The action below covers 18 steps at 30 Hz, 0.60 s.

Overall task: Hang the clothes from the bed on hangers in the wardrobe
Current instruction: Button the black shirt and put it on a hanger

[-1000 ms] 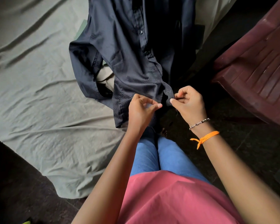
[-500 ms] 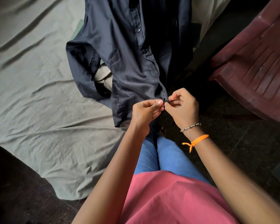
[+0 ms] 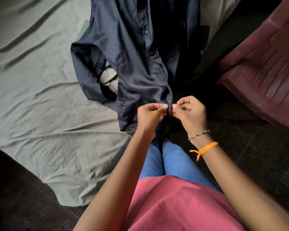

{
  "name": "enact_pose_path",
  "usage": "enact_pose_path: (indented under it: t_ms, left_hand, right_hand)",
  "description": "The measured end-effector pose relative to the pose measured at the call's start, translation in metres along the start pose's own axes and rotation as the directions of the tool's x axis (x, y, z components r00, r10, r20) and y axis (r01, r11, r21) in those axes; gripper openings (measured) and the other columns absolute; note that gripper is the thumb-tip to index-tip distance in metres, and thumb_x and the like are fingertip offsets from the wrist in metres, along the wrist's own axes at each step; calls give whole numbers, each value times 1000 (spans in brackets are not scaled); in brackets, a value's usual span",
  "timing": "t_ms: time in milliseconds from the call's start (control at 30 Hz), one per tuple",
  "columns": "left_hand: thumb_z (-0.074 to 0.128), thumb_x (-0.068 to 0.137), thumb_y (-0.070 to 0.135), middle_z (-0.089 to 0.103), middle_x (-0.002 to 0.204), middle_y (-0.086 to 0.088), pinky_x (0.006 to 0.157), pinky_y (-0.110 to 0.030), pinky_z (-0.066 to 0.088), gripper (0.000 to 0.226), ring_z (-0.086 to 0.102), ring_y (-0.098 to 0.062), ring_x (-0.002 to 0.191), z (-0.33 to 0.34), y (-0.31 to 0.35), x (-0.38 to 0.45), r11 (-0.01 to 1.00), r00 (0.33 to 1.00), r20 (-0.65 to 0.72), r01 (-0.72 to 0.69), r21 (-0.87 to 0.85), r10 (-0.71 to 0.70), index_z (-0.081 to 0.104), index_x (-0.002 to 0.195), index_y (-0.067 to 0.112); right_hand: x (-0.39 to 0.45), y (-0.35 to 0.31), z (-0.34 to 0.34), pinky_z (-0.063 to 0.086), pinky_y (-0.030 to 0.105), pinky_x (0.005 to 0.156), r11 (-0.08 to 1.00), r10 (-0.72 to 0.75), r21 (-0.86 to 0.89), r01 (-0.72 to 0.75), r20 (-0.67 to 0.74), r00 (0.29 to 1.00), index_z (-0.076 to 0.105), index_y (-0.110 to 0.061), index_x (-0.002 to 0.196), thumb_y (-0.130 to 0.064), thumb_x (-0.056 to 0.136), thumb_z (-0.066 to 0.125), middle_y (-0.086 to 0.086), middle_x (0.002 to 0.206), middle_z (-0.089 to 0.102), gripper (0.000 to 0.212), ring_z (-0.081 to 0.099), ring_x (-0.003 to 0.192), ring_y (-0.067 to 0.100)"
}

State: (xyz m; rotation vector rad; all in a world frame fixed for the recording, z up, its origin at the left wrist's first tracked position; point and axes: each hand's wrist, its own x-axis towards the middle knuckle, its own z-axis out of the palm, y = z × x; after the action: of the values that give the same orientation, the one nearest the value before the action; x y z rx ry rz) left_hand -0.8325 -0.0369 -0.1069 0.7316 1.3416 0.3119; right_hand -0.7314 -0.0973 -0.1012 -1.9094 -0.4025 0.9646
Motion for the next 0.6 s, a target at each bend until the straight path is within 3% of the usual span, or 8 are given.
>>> enact_pose_path:
  t_ms: [67,267,367,500,600]
  left_hand:
    - [68,84,6,61,54,7,55,-13,44,14,55,-1,55,-2,1,0,1000,1000,25,0,15,0,68,71,11]
    - [60,89,4,58,50,9,59,-14,45,17,52,1,51,-7,7,9,998,987,154,44,40,-50,65,75,10]
    - [65,88,14,59,54,7,61,-16,49,15,55,-2,55,-8,9,11,992,979,161,121,35,-126,66,73,14]
    - [71,83,13,57,49,5,50,-18,45,12,49,-4,44,-7,4,18,995,991,126,26,97,-38,67,72,9]
    - [68,85,12,63,58,-3,53,-22,44,11,54,-13,53,-13,5,26,991,983,179,5,135,-30,69,76,5]
  right_hand:
    - [1,0,0,58,46,76,1000,25,16,-25,25,999,56,-14,75,6,75,68,8,70,66,23,68,71,24]
    - [6,-6,2,54,16,67,1000,-14,-27,16,44,999,54,-3,87,8,69,75,3,72,64,30,62,60,-1]
    - [9,-4,3,53,16,63,989,-95,-111,99,43,995,55,-3,87,6,67,76,0,70,63,30,61,60,0]
    - [11,-1,5,52,15,61,970,-171,-160,182,82,982,56,-9,82,4,68,77,-4,68,63,28,62,61,4]
    - [21,-8,-1,52,14,61,994,-27,-96,46,189,982,53,-10,78,13,69,72,1,69,62,31,61,61,4]
